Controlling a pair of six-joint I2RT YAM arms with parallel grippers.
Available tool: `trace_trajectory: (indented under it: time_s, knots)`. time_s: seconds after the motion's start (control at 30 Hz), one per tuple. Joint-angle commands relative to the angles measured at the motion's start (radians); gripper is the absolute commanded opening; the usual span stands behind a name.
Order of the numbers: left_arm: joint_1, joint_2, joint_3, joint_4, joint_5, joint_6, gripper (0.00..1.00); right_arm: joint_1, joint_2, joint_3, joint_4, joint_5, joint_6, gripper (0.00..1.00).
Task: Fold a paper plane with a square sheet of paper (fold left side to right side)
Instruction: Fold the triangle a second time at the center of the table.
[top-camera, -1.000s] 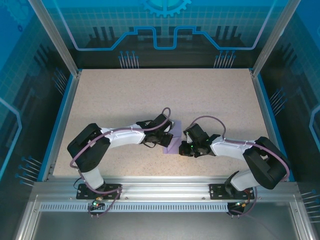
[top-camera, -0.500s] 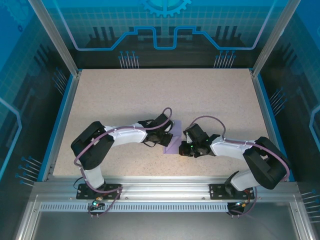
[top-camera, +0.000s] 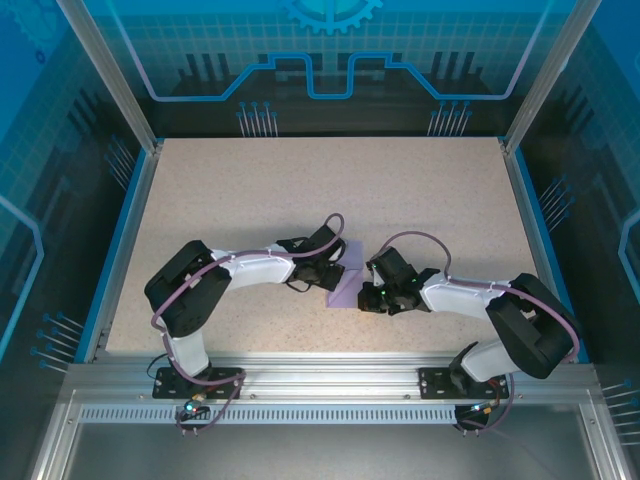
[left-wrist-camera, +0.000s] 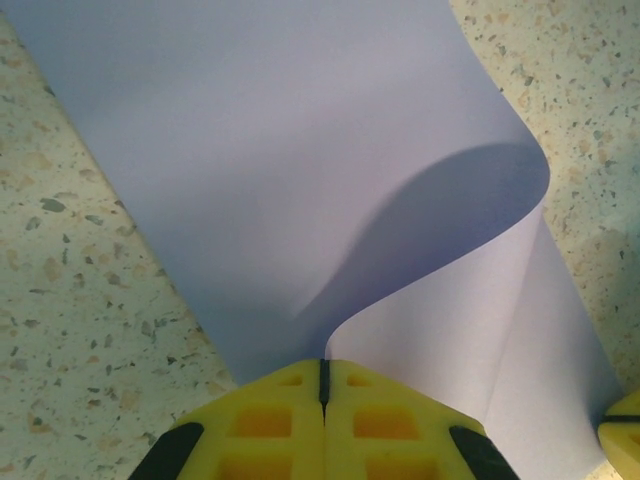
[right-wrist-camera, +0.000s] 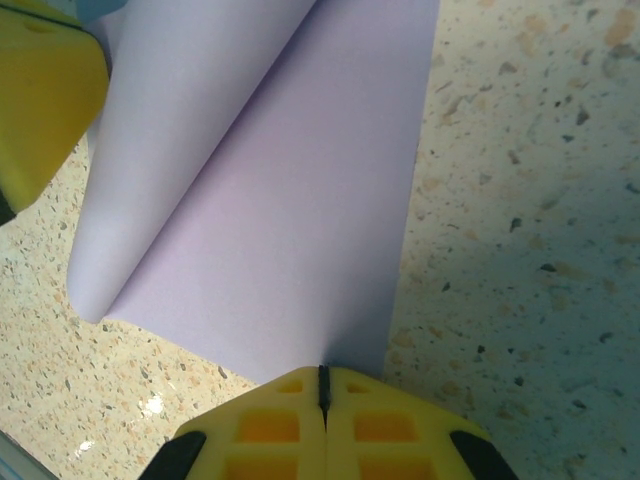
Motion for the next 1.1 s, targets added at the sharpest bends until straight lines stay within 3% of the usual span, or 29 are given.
trace_trajectory:
  time_s: [0.0, 1.07]
  knots:
    - [0.011, 0.012, 0.027, -0.025, -0.022, 0.029, 0.06, 0.024, 0.020, -0.014, -0.111, 0.015, -0.013, 0.04]
    - [0.015, 0.033, 0.028, -0.023, -0.044, 0.040, 0.06, 0.025, 0.028, -0.019, -0.117, 0.017, -0.011, 0.05]
